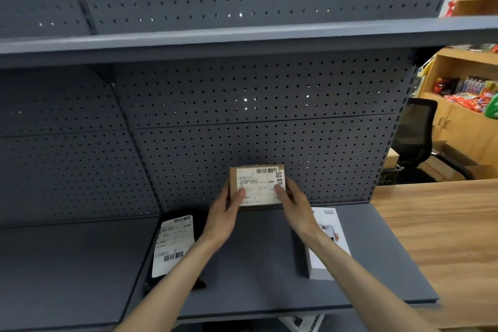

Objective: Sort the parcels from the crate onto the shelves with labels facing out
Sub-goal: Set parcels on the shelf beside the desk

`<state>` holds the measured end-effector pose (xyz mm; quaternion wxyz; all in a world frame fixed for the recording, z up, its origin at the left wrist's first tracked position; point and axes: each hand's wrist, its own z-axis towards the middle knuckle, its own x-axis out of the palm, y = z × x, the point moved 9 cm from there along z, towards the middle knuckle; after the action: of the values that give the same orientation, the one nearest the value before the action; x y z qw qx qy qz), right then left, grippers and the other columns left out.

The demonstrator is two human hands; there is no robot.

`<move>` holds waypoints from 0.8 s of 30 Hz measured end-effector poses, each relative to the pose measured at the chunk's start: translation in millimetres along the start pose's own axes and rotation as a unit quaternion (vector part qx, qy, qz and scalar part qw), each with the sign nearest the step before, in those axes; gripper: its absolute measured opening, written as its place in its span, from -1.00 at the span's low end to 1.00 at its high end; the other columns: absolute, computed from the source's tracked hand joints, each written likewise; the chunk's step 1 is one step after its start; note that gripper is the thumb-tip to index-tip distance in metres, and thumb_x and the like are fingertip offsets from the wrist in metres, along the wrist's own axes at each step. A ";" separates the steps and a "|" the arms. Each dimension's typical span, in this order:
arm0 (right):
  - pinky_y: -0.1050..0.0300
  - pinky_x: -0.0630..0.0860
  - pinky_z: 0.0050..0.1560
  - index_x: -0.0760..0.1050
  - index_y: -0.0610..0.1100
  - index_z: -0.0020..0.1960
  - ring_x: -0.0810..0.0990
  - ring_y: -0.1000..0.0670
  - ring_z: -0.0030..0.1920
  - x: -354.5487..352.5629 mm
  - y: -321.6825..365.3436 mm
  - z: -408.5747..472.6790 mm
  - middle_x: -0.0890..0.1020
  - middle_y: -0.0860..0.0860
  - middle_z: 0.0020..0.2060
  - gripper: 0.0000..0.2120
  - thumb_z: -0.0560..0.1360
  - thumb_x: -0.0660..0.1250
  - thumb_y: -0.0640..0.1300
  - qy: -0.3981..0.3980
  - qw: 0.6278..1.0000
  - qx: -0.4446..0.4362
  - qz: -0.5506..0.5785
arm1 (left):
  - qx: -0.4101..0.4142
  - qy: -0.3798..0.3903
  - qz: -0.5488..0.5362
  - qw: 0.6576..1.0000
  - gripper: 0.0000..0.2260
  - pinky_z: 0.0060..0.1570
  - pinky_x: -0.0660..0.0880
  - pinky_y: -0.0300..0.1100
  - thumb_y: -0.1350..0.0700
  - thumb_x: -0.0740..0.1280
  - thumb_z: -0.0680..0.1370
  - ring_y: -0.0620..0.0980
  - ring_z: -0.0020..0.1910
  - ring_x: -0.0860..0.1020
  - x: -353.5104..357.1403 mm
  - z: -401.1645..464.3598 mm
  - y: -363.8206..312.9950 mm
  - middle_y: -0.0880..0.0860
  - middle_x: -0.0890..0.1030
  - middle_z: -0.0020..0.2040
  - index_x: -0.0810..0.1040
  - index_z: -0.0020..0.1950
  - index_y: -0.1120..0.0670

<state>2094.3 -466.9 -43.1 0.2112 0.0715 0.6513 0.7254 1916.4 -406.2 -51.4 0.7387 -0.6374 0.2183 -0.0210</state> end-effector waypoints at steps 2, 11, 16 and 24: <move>0.53 0.43 -0.01 0.44 -0.05 0.36 0.58 0.26 0.10 -7.1 30.4 8.6 0.63 0.13 0.14 -0.71 0.66 0.18 -0.09 -0.005 0.999 -0.038 0.015 | 0.034 -0.009 -0.009 0.999 -0.49 0.21 0.37 -0.40 -0.24 0.20 0.62 -0.26 0.26 0.50 -5.9 8.1 -29.6 -0.21 0.52 0.34 0.26 0.57 -0.18; 0.44 0.50 0.02 0.46 -0.06 0.33 0.59 0.30 0.08 -33.8 104.9 22.1 0.63 0.16 0.11 -0.74 0.66 0.20 -0.07 -0.040 0.990 -0.132 0.026 | 0.117 -0.027 -0.053 0.991 -0.57 0.24 0.44 -0.40 -0.15 0.17 0.67 -0.36 0.23 0.52 -13.9 17.2 -105.5 -0.32 0.56 0.25 0.30 0.54 -0.15; 0.35 0.50 0.15 0.44 -0.06 0.37 0.58 0.23 0.16 -35.7 102.0 18.9 0.63 0.15 0.16 -0.69 0.66 0.19 -0.03 -0.042 0.989 -0.139 0.023 | 0.132 -0.039 -0.028 0.990 -0.54 0.30 0.35 -0.42 -0.19 0.15 0.67 -0.36 0.31 0.45 -12.9 11.2 -109.1 -0.25 0.49 0.38 0.26 0.57 -0.17; 0.34 0.49 0.15 0.44 -0.03 0.36 0.58 0.23 0.15 -32.6 102.1 15.4 0.63 0.17 0.15 -0.70 0.66 0.19 -0.02 -0.038 0.989 -0.139 0.016 | 0.120 -0.049 -0.033 0.991 -0.52 0.11 0.38 -0.58 -0.16 0.18 0.67 -0.37 0.27 0.47 -17.0 7.5 -106.4 -0.16 0.50 0.39 0.26 0.58 -0.11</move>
<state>2107.7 -472.2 64.2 0.2318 0.0797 0.5340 0.8092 1929.9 -413.8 55.4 0.8183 -0.5516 0.1563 -0.0404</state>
